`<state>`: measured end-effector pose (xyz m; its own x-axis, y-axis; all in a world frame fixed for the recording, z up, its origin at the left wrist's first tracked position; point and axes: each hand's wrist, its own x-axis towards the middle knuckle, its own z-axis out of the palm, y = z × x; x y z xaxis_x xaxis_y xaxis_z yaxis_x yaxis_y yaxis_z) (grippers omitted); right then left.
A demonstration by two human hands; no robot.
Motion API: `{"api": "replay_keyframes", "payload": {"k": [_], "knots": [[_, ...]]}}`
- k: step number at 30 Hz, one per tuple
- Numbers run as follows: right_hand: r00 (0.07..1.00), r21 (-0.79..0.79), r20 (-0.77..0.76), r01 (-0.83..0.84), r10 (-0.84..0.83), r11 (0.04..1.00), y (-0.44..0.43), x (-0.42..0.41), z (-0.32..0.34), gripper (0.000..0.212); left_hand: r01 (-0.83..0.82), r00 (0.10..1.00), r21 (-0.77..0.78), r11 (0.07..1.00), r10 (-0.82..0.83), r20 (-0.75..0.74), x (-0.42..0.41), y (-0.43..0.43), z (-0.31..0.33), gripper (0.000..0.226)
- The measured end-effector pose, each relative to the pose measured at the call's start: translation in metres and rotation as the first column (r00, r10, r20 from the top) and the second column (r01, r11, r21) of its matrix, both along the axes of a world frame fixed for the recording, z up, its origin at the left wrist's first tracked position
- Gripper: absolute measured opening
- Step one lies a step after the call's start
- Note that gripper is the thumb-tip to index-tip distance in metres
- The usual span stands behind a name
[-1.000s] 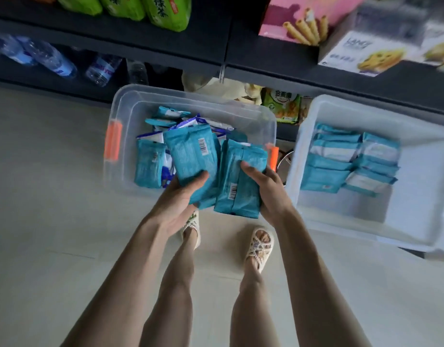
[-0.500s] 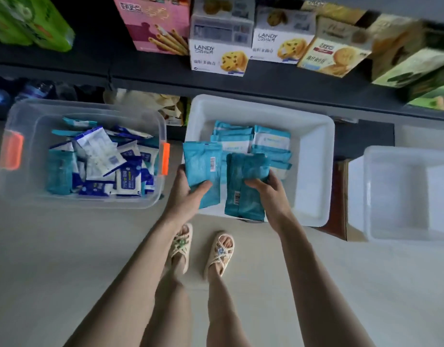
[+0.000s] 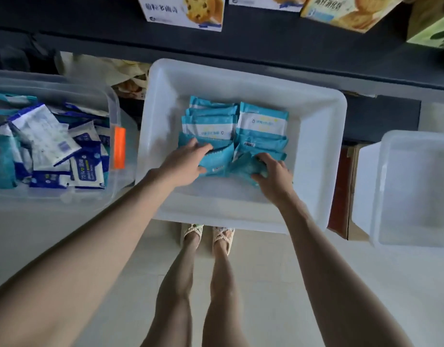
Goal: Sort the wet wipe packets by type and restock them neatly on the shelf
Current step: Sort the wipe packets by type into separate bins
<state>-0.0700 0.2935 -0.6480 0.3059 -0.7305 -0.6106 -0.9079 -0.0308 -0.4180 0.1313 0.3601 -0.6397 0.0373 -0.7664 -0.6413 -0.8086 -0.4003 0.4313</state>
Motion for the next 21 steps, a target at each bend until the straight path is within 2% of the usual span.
{"api": "replay_keyframes", "payload": {"k": [3, 6, 9, 15, 21], "knots": [[0.993, -0.08, -0.006, -0.121, 0.121, 0.989, -0.005, 0.001, -0.017, 0.044, 0.068, 0.989, -0.078, 0.995, -0.057, 0.137, 0.0, 0.003, -0.019, 0.057], [0.991, -0.2, -0.013, -0.13, 0.13, 0.971, -0.006, 0.003, -0.027, 0.046, 0.06, 0.969, -0.247, 0.967, 0.004, 0.248, -0.004, 0.013, -0.035, 0.062], [0.985, -0.22, 0.005, -0.168, 0.174, 0.961, -0.005, 0.001, -0.035, 0.048, 0.065, 0.972, -0.296, 0.953, 0.007, 0.233, -0.01, 0.024, -0.049, 0.062], [0.961, -0.185, -0.031, -0.277, 0.276, 0.943, 0.006, -0.009, -0.041, 0.05, 0.06, 0.974, -0.205, 0.977, -0.013, 0.224, -0.02, 0.031, -0.055, 0.06], [0.979, -0.102, 0.059, -0.191, 0.197, 0.976, 0.0, 0.003, -0.008, 0.04, -0.181, 0.977, -0.27, 0.946, 0.204, 0.063, -0.019, 0.022, -0.018, 0.04]]}}
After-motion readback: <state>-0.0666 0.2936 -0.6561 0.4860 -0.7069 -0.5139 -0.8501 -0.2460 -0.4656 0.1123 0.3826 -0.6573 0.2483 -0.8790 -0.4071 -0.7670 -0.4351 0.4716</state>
